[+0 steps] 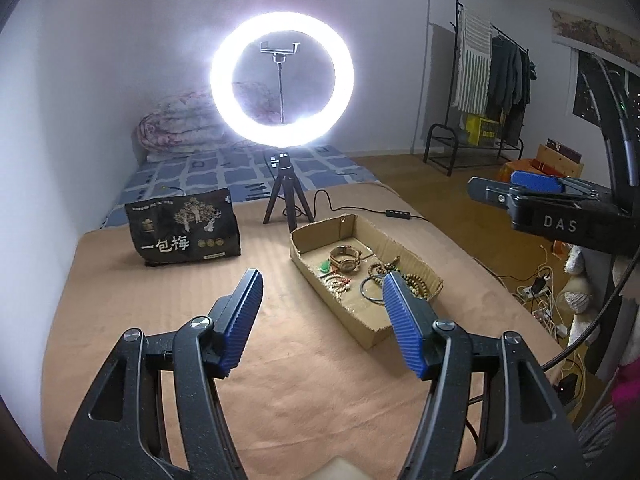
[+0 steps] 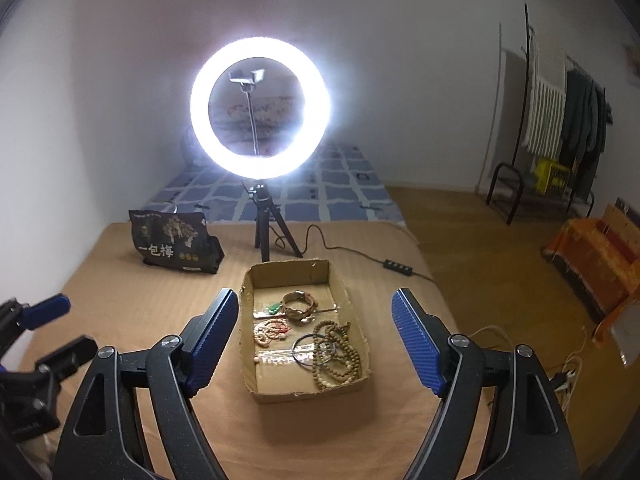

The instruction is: Organize jewelry

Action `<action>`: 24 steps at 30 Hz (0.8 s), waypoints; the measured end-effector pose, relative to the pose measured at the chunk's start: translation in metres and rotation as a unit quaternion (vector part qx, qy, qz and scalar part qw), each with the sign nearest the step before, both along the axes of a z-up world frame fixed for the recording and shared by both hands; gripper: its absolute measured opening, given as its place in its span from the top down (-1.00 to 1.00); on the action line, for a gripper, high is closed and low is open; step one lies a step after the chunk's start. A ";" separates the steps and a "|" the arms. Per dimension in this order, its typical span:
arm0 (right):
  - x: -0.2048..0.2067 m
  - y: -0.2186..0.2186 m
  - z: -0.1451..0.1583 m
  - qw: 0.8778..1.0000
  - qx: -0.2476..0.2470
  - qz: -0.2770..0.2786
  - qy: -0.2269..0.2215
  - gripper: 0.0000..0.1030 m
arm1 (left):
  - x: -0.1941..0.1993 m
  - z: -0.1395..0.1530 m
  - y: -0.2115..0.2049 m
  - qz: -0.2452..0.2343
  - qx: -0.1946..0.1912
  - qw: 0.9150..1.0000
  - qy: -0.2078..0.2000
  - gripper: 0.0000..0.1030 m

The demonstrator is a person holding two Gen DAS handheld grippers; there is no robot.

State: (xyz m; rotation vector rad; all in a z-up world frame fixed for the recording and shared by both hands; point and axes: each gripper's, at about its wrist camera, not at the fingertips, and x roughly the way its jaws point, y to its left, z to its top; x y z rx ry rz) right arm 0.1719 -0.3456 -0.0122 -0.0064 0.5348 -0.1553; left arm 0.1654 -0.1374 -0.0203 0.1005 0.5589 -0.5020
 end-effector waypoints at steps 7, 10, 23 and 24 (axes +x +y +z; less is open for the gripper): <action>-0.025 0.015 0.002 1.000 -0.002 0.004 -0.021 -0.58 | -0.018 0.006 0.021 0.014 -0.013 1.000 -0.011 -0.56; -0.034 0.019 0.002 0.999 0.000 0.004 -0.032 -0.59 | -0.025 0.007 0.024 0.025 -0.009 0.999 -0.030 -0.66; -0.039 0.031 -0.009 0.998 -0.036 -0.002 -0.042 -0.62 | -0.029 0.002 0.020 0.030 0.016 0.998 -0.044 -0.98; -0.040 0.031 -0.010 0.998 -0.036 -0.004 -0.043 -0.62 | -0.029 0.002 0.020 0.032 0.017 0.998 -0.046 -0.98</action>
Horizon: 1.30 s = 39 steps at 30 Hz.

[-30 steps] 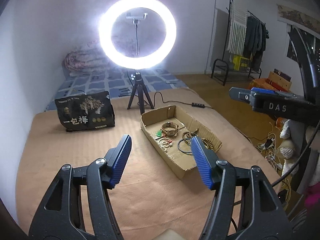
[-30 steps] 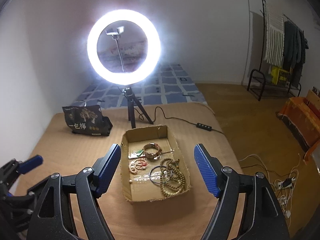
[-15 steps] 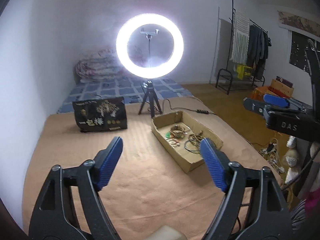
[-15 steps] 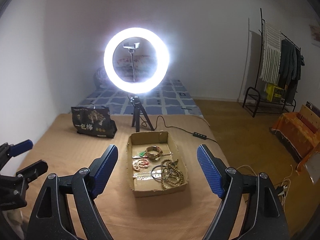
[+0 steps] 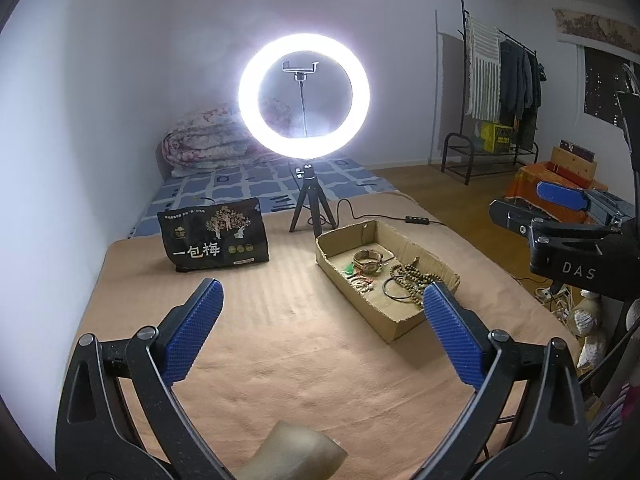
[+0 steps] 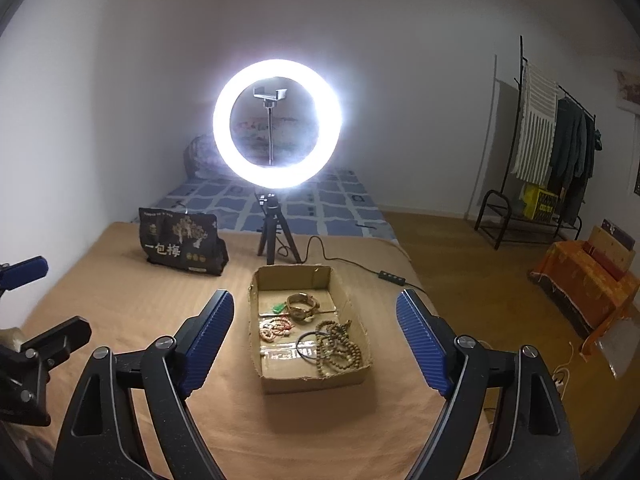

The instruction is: Organize jewelry

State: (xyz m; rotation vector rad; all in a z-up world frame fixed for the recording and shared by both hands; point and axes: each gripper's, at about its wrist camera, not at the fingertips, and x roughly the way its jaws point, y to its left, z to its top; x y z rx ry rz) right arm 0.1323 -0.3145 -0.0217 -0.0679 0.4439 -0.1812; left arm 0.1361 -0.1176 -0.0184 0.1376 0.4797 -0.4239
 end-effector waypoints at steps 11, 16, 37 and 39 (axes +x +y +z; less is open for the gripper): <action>-0.001 0.000 -0.002 1.000 -0.002 -0.003 -0.002 -0.62 | -0.001 -0.001 -0.001 0.004 0.008 1.000 -0.002 -0.99; -0.001 0.000 -0.003 1.000 -0.001 -0.005 -0.004 -0.62 | -0.001 -0.002 -0.002 0.003 0.006 1.000 -0.001 -0.99; 0.000 0.001 -0.005 1.000 -0.003 -0.005 -0.001 -0.63 | -0.005 -0.004 -0.006 -0.001 0.010 1.000 -0.003 -0.99; 0.000 0.001 -0.005 1.000 -0.004 -0.004 0.000 -0.63 | -0.006 -0.004 -0.006 -0.001 0.010 1.000 -0.003 -0.99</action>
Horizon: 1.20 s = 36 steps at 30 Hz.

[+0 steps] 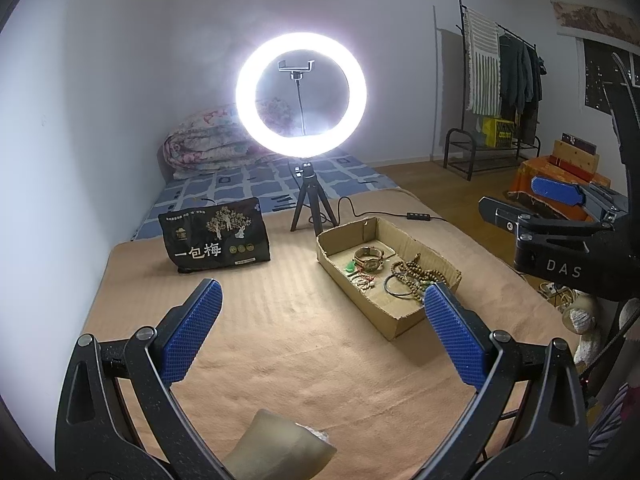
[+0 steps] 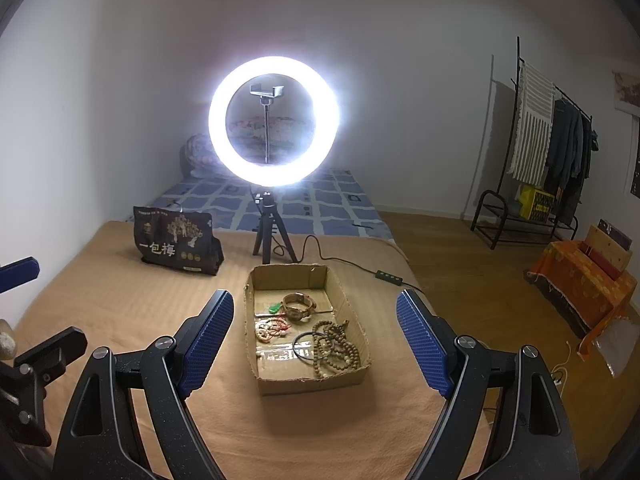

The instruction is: Organize jewelry

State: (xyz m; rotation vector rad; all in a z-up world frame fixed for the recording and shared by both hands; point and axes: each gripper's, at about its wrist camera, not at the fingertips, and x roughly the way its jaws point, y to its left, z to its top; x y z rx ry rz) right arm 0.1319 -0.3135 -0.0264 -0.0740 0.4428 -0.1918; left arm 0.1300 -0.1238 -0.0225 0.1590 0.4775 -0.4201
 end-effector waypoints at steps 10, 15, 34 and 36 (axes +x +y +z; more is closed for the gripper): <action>0.000 0.000 0.000 1.000 -0.001 0.000 0.001 -0.63 | 0.001 0.000 0.000 0.000 0.000 1.000 0.001 -0.99; -0.001 0.000 0.000 1.000 -0.002 0.000 0.001 -0.63 | -0.001 0.000 -0.002 0.000 0.000 1.000 0.003 -0.99; -0.001 0.001 -0.001 1.000 -0.002 0.001 0.004 -0.63 | -0.001 0.000 -0.002 -0.001 0.000 1.000 0.004 -0.99; 0.000 0.001 -0.001 1.000 -0.001 0.001 0.004 -0.63 | 0.000 0.001 -0.002 -0.001 0.000 1.000 0.004 -0.99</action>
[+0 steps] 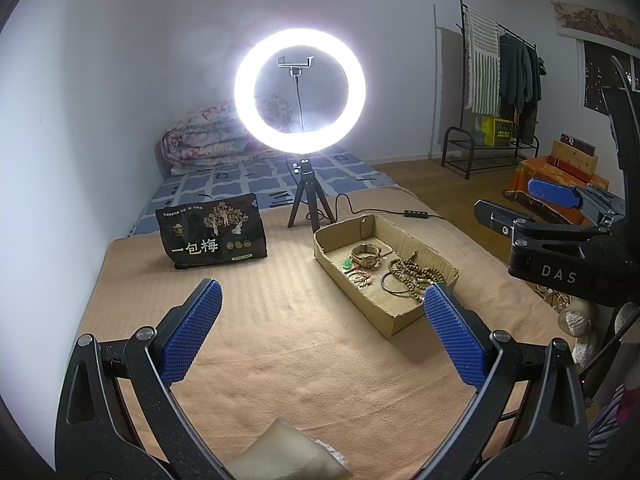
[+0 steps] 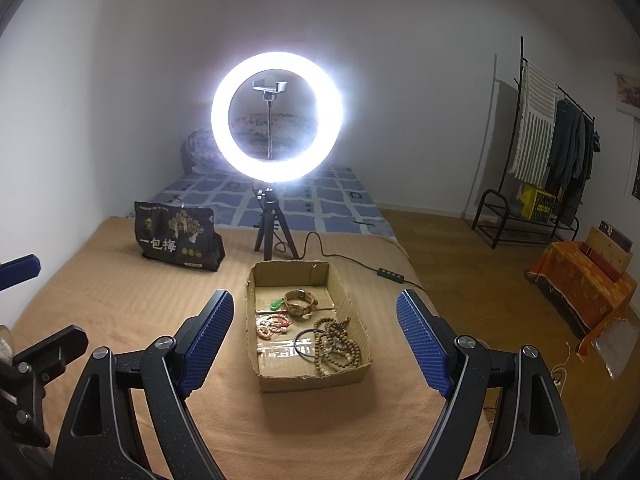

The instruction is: Organize jewelry

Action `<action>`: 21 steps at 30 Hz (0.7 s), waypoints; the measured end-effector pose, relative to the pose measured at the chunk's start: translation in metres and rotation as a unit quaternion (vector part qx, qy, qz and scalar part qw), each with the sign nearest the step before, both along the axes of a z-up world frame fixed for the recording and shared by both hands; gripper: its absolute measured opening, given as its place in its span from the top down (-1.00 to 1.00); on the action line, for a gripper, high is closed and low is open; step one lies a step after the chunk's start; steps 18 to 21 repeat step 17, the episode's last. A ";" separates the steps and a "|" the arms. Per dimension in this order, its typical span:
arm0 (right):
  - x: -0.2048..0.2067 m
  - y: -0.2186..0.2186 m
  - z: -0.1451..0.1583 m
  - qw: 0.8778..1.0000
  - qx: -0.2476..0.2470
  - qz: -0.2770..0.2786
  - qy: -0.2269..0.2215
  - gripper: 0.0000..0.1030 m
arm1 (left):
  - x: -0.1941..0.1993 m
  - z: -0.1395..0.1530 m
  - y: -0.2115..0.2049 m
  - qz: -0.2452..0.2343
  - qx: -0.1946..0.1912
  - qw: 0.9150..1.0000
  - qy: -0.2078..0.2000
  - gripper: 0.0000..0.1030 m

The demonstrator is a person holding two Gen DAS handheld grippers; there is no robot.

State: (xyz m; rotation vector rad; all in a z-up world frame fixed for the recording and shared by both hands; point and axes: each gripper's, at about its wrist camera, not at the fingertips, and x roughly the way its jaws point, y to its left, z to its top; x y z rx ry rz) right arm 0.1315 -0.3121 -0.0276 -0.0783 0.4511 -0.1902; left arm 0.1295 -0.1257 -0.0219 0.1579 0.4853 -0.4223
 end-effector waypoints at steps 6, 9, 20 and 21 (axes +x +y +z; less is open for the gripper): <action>0.000 0.000 -0.002 1.000 -0.001 0.002 0.002 -0.63 | 0.000 -0.001 0.000 0.001 0.000 1.000 0.001 -0.99; 0.001 0.000 -0.002 1.000 0.000 0.003 0.003 -0.63 | -0.001 -0.004 -0.001 0.001 0.002 1.000 0.006 -0.99; 0.002 0.001 -0.002 1.000 0.001 0.003 0.004 -0.63 | -0.007 -0.002 0.000 0.021 0.012 0.999 -0.031 -0.99; 0.002 0.001 -0.002 1.000 0.001 0.003 0.004 -0.63 | -0.007 -0.002 0.000 0.021 0.012 0.999 -0.031 -0.99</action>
